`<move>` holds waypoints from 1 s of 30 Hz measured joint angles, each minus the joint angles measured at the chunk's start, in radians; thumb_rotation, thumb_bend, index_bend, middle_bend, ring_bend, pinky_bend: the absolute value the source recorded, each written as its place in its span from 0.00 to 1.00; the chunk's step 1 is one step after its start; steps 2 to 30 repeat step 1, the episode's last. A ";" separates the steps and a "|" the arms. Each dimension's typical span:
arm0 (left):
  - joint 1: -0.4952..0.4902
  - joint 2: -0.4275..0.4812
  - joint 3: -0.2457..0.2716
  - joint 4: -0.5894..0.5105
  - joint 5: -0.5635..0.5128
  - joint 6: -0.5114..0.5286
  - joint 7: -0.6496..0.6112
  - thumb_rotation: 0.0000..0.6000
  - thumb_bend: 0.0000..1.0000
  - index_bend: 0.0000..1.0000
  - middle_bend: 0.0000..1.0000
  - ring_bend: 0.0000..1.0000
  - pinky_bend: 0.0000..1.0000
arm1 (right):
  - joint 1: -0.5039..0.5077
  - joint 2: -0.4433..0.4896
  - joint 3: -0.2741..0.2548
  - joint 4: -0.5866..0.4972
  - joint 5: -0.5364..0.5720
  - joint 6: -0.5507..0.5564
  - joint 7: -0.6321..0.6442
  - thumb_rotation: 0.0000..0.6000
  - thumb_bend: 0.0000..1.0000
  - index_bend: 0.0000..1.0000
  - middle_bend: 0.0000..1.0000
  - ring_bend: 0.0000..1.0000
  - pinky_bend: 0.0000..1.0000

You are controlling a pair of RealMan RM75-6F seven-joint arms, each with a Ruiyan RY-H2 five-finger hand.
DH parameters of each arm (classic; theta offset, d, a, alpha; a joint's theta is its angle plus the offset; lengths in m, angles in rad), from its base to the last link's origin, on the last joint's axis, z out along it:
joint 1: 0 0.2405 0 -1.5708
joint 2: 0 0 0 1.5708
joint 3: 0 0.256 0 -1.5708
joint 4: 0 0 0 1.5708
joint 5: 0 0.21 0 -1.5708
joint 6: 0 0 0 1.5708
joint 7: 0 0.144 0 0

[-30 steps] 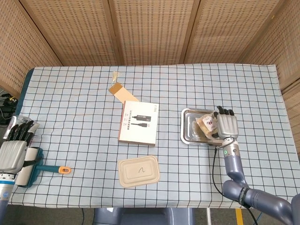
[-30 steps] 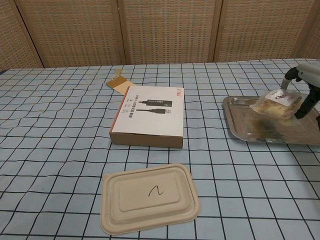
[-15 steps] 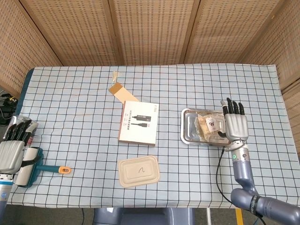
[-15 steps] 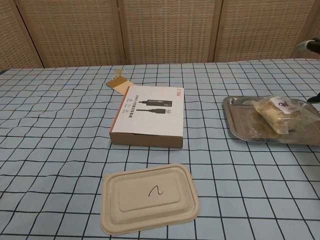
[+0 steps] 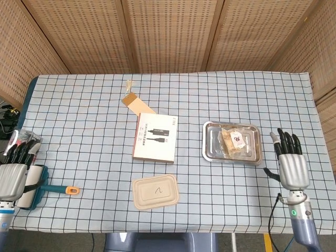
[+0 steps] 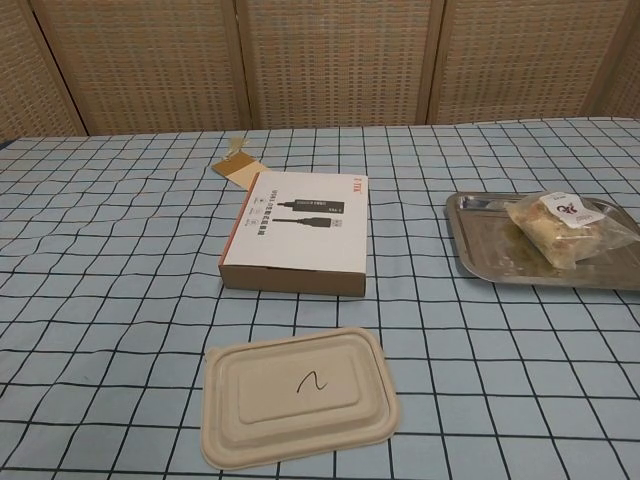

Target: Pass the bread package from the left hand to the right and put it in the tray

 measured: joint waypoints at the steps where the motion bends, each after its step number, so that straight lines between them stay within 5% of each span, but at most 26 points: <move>1: 0.002 -0.001 0.000 0.002 0.001 0.002 -0.001 1.00 0.02 0.00 0.00 0.00 0.00 | -0.015 0.003 -0.009 0.007 -0.014 0.012 0.014 1.00 0.14 0.02 0.00 0.00 0.00; 30: 0.002 -0.001 0.000 0.002 0.001 0.002 -0.001 1.00 0.02 0.00 0.00 0.00 0.00 | -0.015 0.003 -0.009 0.007 -0.014 0.012 0.014 1.00 0.14 0.02 0.00 0.00 0.00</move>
